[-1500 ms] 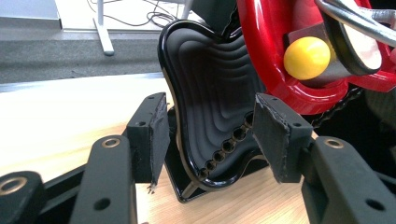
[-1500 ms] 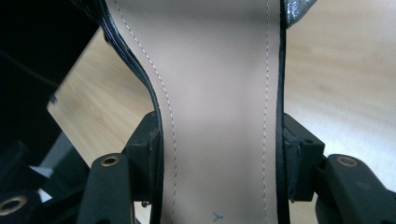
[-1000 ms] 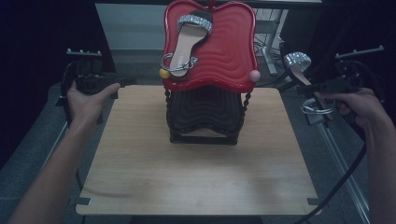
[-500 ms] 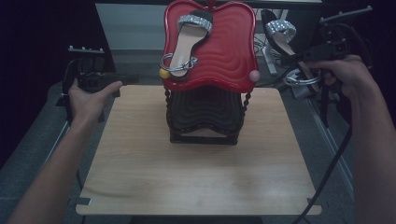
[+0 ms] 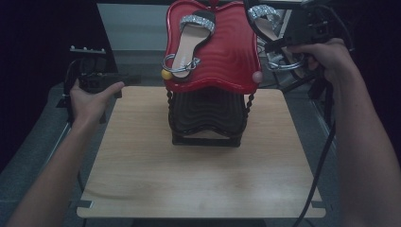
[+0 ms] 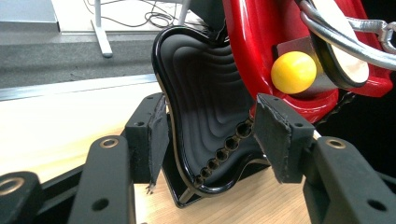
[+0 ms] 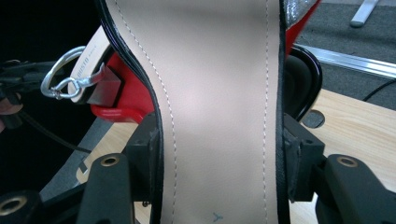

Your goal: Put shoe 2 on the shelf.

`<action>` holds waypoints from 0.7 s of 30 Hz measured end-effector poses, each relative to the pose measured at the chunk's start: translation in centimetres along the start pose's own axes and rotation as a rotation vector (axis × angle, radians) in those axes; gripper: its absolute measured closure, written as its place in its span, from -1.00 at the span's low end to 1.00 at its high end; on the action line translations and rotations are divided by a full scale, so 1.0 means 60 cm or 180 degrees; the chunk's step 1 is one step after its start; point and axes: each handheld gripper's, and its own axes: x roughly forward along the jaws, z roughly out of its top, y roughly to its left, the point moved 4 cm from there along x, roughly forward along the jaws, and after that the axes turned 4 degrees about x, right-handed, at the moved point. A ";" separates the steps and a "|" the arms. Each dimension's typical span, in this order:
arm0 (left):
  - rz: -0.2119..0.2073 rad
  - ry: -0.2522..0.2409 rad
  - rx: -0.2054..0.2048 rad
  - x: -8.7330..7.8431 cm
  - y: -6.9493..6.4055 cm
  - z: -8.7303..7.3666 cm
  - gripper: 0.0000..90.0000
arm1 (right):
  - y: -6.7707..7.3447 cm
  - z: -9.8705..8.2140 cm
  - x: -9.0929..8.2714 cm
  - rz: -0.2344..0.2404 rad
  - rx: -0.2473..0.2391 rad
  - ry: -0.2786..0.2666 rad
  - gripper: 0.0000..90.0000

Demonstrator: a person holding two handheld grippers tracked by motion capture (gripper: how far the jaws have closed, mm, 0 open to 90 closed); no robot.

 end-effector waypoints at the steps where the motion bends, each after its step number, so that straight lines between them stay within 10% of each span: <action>1: 0.0002 0.0000 0.0004 0.000 0.000 0.001 0.01 | 0.003 0.003 0.003 0.0000 -0.0011 0.0001 -0.05; 21: 0.0029 -0.0007 -0.0015 -0.009 0.020 0.007 0.01 | 0.048 0.069 0.104 -0.0008 0.0107 -0.0005 -0.05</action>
